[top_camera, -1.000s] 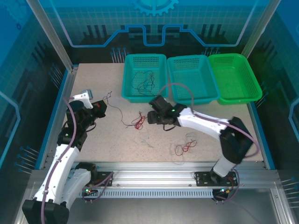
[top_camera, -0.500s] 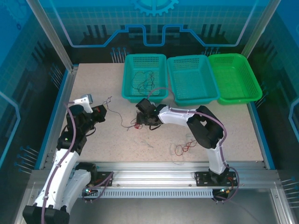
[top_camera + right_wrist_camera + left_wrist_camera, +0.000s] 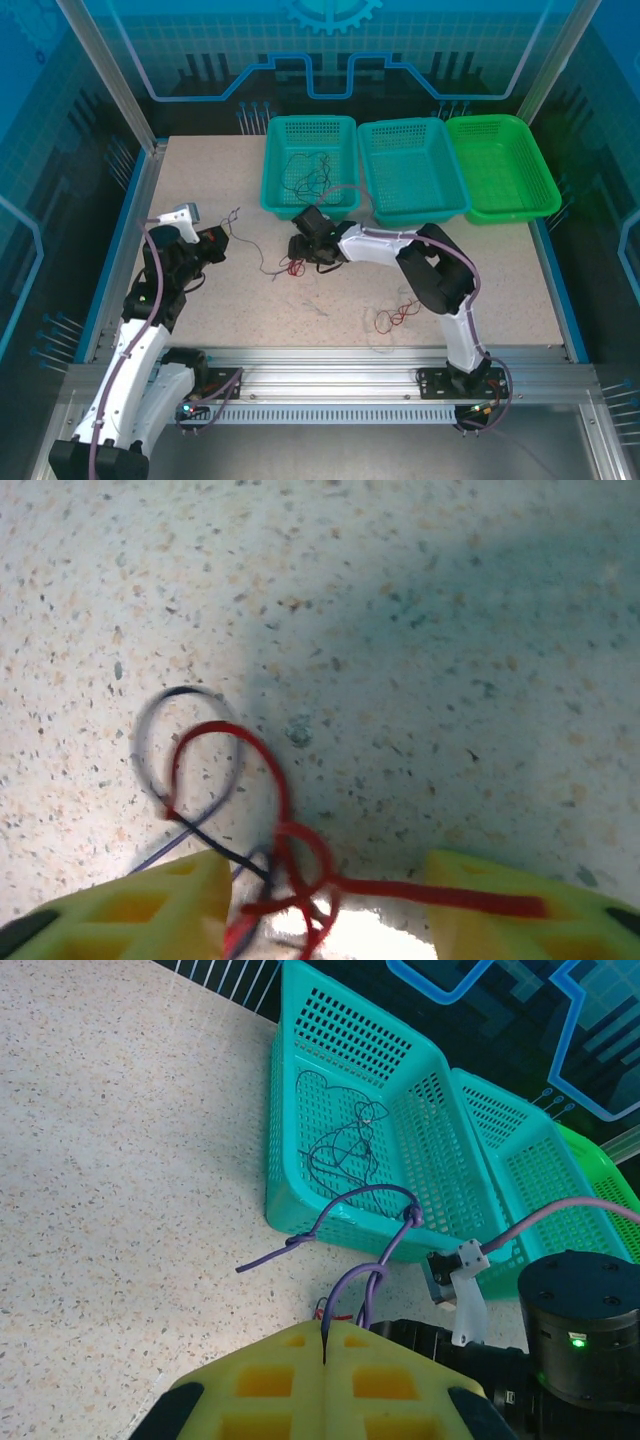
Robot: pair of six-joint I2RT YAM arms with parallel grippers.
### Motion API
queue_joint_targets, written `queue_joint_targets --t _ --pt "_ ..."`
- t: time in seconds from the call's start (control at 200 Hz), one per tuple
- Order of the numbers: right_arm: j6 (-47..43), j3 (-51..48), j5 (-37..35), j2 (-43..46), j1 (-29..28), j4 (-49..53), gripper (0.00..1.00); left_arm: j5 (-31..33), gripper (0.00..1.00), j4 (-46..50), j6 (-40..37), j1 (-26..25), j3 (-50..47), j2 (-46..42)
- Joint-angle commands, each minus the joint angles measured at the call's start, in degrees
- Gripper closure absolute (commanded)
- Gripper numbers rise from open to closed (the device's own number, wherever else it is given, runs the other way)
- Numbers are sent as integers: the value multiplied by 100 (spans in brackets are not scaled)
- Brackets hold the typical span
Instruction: Untangle the cables
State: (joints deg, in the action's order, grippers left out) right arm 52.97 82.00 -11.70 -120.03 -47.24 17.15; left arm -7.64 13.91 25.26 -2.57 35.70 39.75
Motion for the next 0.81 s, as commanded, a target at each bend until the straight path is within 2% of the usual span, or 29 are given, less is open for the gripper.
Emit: queue_joint_targets --t 0.0,0.09,0.165,0.315,0.535,0.64,0.725,0.8 --pt "47 113 -635 -244 -79 448 65 3 100 133 -128 28 -33 -62" --pt "175 -206 -805 2 -57 417 86 349 100 372 -67 36 30 -60" --pt "181 -499 -971 306 3 518 100 733 100 574 -32 45 91 -55" --pt "343 -1603 -1340 1376 475 709 100 1296 100 871 112 280 189 -4" --pt "648 -3721 -1064 3529 2228 734 100 1072 100 792 420 1089 75 113" --pt "512 -4373 -687 4501 2866 542 100 573 100 410 464 1125 -136 201" --pt "194 -4425 -397 4963 2906 454 100 -330 100 -194 432 1077 -363 434" --pt "33 -4258 -179 5162 2866 581 100 -630 100 -410 363 853 -402 673"
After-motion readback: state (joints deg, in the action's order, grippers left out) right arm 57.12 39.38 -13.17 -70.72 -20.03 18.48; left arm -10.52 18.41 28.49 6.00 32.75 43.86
